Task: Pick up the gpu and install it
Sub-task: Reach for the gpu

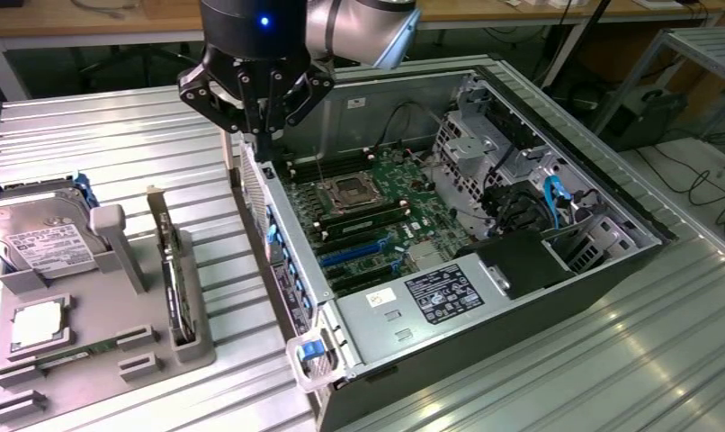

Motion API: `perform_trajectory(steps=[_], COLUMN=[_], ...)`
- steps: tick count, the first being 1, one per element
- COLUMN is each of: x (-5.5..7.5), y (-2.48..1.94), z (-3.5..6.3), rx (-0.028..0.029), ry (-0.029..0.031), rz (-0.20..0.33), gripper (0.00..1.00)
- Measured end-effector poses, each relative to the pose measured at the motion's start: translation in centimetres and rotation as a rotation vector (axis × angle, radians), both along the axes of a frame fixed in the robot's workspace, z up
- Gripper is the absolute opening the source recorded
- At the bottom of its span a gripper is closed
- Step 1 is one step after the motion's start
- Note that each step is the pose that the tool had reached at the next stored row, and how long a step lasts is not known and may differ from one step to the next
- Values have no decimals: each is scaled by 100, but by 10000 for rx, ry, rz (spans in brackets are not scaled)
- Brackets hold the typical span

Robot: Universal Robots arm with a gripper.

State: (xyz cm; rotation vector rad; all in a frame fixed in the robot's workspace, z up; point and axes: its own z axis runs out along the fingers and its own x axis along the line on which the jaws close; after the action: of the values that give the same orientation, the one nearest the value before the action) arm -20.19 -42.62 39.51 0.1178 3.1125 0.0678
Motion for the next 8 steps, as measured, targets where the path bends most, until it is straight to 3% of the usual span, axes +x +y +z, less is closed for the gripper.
perform_trajectory(steps=[8], x=[-39], y=[-16], z=[-1], rx=[1], ry=[0], rz=[0], gripper=[11])
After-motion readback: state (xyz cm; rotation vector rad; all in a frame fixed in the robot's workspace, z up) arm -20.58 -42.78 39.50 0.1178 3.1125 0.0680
